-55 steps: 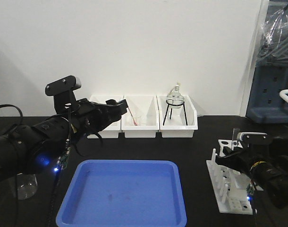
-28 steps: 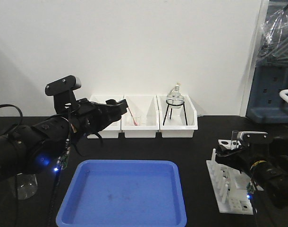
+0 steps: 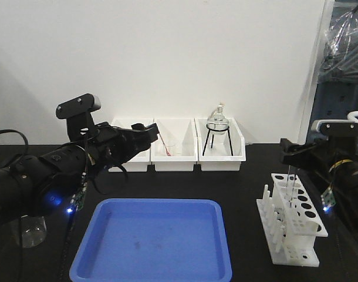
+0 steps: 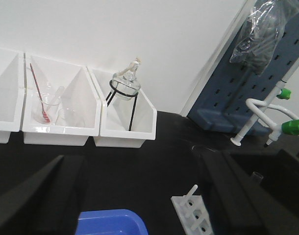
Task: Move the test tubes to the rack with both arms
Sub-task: 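Open the right gripper and lift it away from the rack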
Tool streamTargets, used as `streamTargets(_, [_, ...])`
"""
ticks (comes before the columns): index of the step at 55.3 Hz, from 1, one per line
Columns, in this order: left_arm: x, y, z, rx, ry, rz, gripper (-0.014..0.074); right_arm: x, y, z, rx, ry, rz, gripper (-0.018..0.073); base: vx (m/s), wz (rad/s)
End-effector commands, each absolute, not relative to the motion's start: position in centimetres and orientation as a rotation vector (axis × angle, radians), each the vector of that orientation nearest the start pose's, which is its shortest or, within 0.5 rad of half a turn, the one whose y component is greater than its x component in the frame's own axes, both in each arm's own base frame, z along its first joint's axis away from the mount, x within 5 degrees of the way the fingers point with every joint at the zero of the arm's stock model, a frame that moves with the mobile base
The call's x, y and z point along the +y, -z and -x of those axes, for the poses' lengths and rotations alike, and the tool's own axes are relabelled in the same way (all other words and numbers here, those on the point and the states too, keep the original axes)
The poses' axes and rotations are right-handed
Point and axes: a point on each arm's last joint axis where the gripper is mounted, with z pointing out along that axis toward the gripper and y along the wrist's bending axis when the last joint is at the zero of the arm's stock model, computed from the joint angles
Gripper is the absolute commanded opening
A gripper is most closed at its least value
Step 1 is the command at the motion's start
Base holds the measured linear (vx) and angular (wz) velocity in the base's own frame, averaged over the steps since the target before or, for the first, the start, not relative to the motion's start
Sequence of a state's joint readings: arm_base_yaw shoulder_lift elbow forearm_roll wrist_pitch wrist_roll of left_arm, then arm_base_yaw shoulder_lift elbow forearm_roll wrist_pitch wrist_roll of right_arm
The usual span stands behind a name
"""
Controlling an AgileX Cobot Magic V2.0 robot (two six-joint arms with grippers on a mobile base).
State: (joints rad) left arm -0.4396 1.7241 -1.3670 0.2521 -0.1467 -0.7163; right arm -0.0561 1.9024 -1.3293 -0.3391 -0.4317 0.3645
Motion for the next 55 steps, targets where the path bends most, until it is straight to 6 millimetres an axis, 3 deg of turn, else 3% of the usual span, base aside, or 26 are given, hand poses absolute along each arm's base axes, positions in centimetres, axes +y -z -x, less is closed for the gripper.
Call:
streamTargets(1, [-17.9, -38.0, -36.6, 1.587, 0.768, -0.014, 0.0575, -1.2, -33.5, -43.1, 1.505, -0.081, 0.074, 0.059, 0.0, 0.0])
streamTargets(8, [-17.9, -38.0, -36.6, 1.587, 0.768, -0.014, 0.0575, -0.9, -35.3, -40.8, 1.5, -0.122, 0.064, 0.059, 0.0, 0.0])
streamTargets(17, [-17.9, -38.0, -36.6, 1.586, 0.769, -0.014, 0.0575, -0.4, -34.4, -36.7, 1.555, -0.151, 0.081, 0.059, 0.0, 0.0])
streamTargets(27, [-17.9, -38.0, -36.6, 1.587, 0.768, -0.014, 0.0575, -0.2, -34.4, -34.0, 1.566, -0.147, 0.078, 0.059, 0.0, 0.0])
streamTargets(47, [-17.8, -37.7, -36.7, 1.611, 0.751, -0.013, 0.0575, -0.3, -34.2, -33.2, 1.589, -0.165, 0.038, 0.059, 0.0, 0.0])
streamTargets(55, [-16.1, -37.8, -36.8, 1.666, 0.64, -0.024, 0.0575, -0.3, -34.2, -33.2, 1.589, -0.163, 0.039, 0.059, 0.0, 0.0])
